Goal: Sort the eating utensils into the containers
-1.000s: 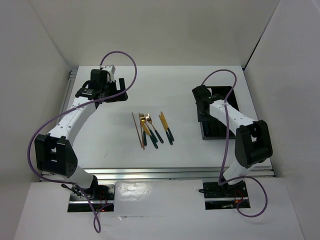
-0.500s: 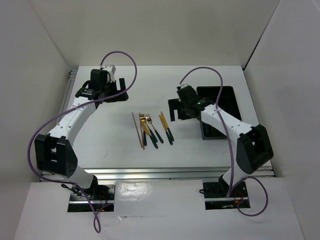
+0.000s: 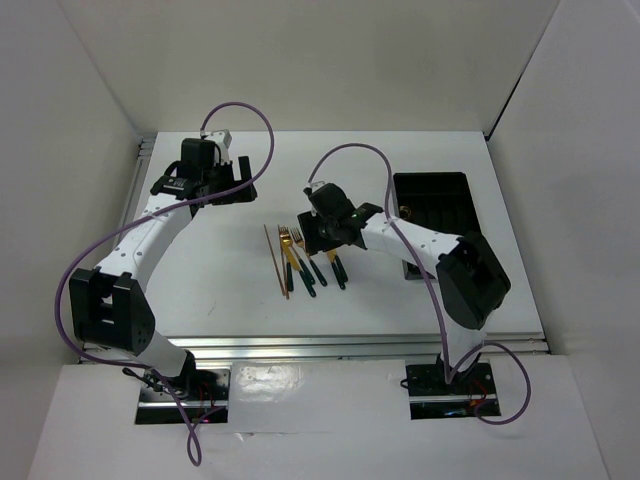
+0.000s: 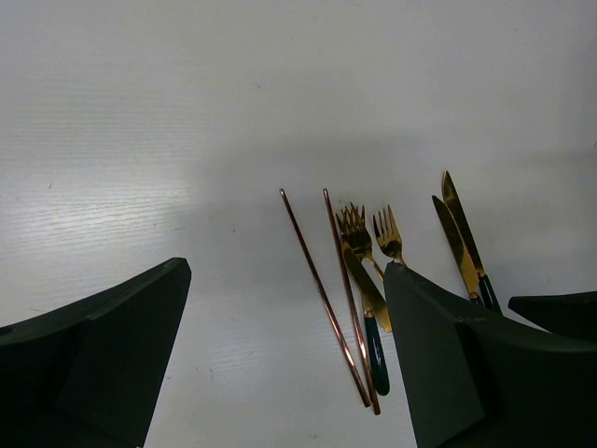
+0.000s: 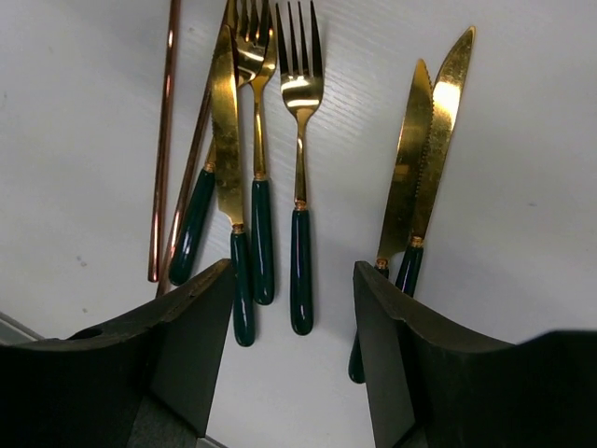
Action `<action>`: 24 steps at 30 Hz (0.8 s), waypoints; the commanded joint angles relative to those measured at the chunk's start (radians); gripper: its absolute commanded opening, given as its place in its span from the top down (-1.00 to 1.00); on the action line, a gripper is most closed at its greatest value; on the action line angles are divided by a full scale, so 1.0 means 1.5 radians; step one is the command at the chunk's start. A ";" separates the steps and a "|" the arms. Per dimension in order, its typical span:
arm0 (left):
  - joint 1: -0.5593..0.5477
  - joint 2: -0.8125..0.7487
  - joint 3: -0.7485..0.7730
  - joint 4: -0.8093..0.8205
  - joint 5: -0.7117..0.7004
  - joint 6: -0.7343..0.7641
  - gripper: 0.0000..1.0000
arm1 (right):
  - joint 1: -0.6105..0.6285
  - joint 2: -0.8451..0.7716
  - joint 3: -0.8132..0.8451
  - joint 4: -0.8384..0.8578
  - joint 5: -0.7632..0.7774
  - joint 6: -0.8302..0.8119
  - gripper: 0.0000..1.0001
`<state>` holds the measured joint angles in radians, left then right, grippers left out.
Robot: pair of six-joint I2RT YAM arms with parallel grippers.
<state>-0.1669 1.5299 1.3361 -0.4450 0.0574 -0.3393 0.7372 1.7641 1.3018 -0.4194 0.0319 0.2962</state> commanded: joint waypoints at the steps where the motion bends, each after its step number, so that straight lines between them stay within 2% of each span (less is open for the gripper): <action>1: 0.002 -0.017 0.015 0.012 0.008 0.008 -1.00 | 0.002 0.014 0.024 0.018 0.005 -0.006 -0.22; 5: 0.002 -0.010 0.015 0.012 0.014 0.008 -1.00 | 0.002 0.008 0.017 0.018 0.011 -0.006 -0.22; 12: 0.002 -0.003 0.015 0.012 0.014 0.008 -1.00 | 0.002 0.030 0.004 0.011 -0.010 -0.006 0.01; 14: 0.002 0.003 0.015 0.012 0.014 0.002 -1.00 | 0.002 0.036 -0.004 0.011 -0.017 -0.006 0.13; 24: 0.002 0.022 0.035 -0.003 0.020 0.002 -1.00 | 0.009 0.042 -0.047 0.017 -0.030 0.000 0.13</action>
<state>-0.1669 1.5627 1.3468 -0.4522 0.0689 -0.3420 0.7391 1.8149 1.2427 -0.4206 0.0032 0.2947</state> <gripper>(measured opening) 1.000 0.436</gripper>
